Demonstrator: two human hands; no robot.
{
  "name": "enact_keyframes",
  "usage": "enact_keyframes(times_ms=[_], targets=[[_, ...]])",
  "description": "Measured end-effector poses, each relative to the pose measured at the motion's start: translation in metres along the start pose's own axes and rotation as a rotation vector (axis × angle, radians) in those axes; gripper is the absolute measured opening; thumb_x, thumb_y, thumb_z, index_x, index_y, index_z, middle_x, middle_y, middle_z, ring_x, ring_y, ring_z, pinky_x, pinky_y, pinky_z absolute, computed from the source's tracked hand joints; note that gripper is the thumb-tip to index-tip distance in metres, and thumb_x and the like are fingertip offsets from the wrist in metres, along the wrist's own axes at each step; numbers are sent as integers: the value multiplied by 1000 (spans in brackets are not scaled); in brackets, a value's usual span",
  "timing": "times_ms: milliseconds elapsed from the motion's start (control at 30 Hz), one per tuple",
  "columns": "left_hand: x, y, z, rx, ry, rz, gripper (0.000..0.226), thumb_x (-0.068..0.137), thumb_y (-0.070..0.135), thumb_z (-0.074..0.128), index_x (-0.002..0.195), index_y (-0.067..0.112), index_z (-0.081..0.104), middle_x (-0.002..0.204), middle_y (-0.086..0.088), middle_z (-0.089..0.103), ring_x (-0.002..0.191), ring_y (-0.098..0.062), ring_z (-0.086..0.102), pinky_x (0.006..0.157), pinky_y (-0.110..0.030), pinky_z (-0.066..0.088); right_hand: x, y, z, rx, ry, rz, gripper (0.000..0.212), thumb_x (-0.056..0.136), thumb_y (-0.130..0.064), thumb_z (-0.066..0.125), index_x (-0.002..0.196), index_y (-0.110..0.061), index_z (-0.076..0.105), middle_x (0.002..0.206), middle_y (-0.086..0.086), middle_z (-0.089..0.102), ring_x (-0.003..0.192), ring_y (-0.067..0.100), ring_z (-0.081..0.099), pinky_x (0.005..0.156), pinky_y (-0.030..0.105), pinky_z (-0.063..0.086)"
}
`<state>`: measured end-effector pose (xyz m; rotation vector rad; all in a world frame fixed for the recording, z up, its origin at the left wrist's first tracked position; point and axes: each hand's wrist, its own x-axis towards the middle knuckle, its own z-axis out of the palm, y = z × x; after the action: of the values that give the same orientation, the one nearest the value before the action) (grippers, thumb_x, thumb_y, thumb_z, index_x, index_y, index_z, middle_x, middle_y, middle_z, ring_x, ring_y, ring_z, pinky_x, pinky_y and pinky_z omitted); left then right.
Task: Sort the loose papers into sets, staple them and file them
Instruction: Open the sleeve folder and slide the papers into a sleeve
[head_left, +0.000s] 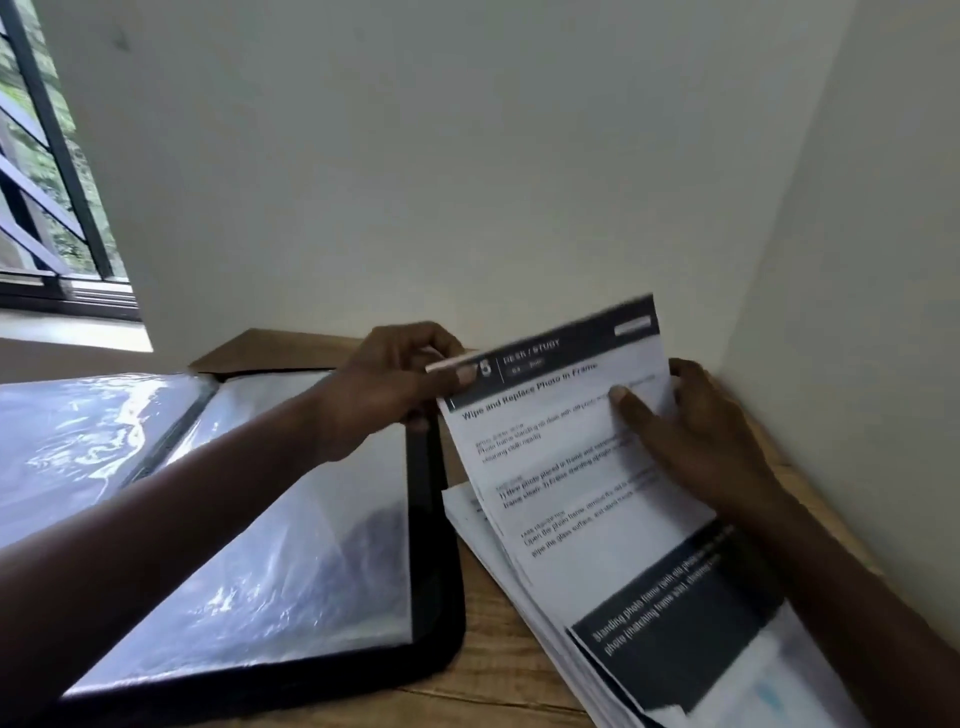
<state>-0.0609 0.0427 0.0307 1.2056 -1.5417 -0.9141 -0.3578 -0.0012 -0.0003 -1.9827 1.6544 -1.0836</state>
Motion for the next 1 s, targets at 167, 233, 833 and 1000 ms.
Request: enact_keyframes(times_ms=[167,233,833,1000], targets=[[29,18,-29,-252,289,89,6,99,19,69,101,13,67,80,-1,74,68,-17,69,61,-29,58,22,-39,-25,459,-131,-44,25,101,-32,64,107,-11,76,97,2,80,86,25,78,72,31,63],[40,22,-38,-295,274,50,25,100,28,67,117,9,68,96,-3,76,84,-21,71,77,-36,57,33,-50,-25,514,-37,-106,23,101,-28,66,106,-9,75,99,7,80,90,31,77,83,44,63],[69,-64,-215,-496,499,-20,23,97,-4,61,109,13,70,92,-2,78,83,-23,67,77,-39,54,101,-187,180,795,-53,31,34,102,-52,49,102,-22,65,97,1,71,86,29,71,74,38,52],[63,-127,-224,-619,471,-158,26,98,-10,54,122,-2,61,107,-19,74,85,-32,74,66,-38,65,74,-177,246,71,-311,-612,14,97,-37,56,101,-42,68,98,-15,70,96,9,66,85,34,53]])
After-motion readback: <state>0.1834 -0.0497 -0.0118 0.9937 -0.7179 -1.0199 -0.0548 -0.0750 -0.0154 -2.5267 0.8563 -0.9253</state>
